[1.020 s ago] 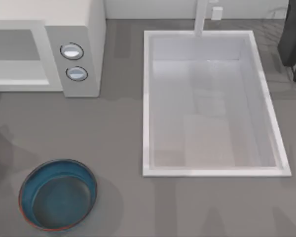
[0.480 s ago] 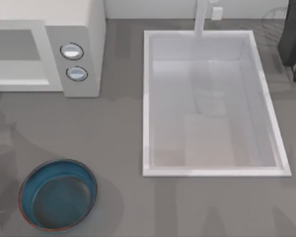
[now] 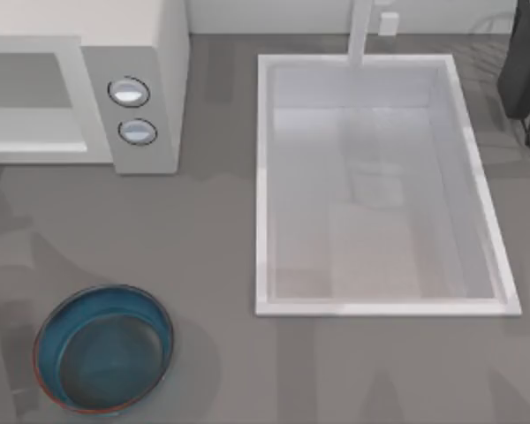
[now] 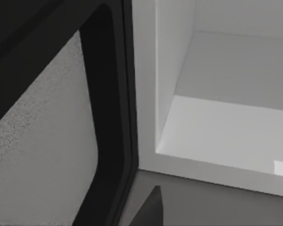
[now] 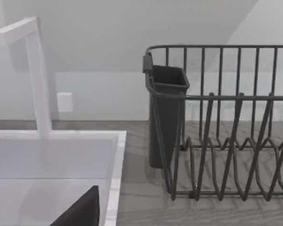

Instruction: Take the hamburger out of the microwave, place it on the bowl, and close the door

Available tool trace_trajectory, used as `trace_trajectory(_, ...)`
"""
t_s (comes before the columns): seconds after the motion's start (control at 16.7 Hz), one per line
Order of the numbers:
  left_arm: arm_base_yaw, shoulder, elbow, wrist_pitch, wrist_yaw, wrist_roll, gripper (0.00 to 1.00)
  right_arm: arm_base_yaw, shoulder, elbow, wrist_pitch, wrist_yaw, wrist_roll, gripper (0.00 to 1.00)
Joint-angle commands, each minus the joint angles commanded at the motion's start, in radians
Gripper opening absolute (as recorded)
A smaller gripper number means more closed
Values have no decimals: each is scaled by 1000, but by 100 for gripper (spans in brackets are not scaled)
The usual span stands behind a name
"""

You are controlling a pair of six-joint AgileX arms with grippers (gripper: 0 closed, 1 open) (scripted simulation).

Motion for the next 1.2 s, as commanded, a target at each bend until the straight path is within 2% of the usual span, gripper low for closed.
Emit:
trace_trajectory(0.3, -14, 13, 21, -26, -6, -26, 0, 0, 0, 0, 0, 0, 0, 100)
trace_trajectory(0.48, -66, 49, 112, -142, -29, -143, 0, 0, 0, 0, 0, 0, 0, 100)
trace_trajectory(0.6, -122, 88, 203, -271, -55, -275, 0, 0, 0, 0, 0, 0, 0, 100)
trace_trajectory(0.84, -269, 192, 426, -620, -129, -656, 0, 0, 0, 0, 0, 0, 0, 100)
trace_trajectory(1.2, -545, 395, 775, -1287, -285, -1436, 0, 0, 0, 0, 0, 0, 0, 100)
